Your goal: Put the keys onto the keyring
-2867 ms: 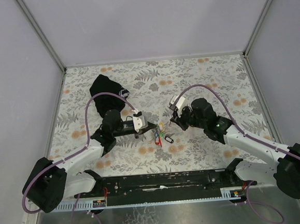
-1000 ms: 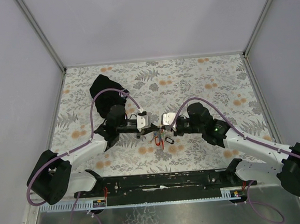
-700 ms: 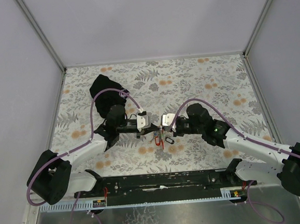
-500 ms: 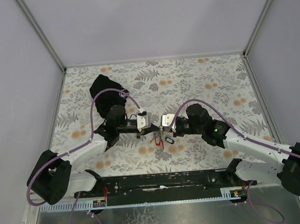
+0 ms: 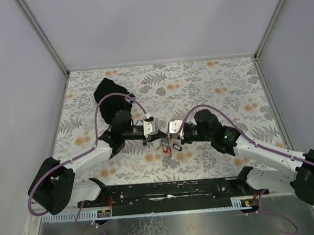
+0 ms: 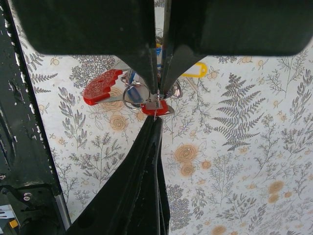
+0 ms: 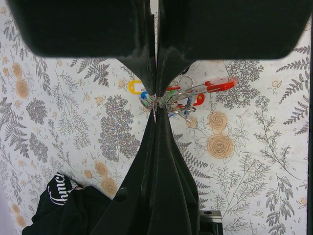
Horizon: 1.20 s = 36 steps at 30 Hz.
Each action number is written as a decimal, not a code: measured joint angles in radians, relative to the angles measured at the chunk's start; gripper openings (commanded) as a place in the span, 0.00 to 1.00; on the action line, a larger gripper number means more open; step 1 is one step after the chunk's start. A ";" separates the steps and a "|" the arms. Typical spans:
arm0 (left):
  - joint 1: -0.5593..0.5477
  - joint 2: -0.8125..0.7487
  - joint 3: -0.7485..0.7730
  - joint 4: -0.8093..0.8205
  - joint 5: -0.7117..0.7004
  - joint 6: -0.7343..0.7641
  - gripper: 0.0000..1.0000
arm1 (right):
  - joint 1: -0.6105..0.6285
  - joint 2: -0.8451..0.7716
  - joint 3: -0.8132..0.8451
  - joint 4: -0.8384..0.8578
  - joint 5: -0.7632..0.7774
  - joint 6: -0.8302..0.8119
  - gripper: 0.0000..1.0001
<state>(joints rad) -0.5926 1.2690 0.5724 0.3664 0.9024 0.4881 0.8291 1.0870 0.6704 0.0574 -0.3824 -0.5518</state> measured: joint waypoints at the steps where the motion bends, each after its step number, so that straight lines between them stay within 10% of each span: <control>1: 0.000 0.000 0.000 0.000 0.000 0.000 0.00 | 0.001 0.000 0.000 0.000 0.000 -0.001 0.00; 36: 0.000 0.002 0.005 -0.008 0.031 0.003 0.00 | 0.022 0.000 0.000 0.001 0.026 -0.017 0.00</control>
<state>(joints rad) -0.5926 1.2705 0.5777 0.3580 0.9329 0.4915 0.8509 1.0870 0.6704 0.0582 -0.3569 -0.5686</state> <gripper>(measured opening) 0.008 0.011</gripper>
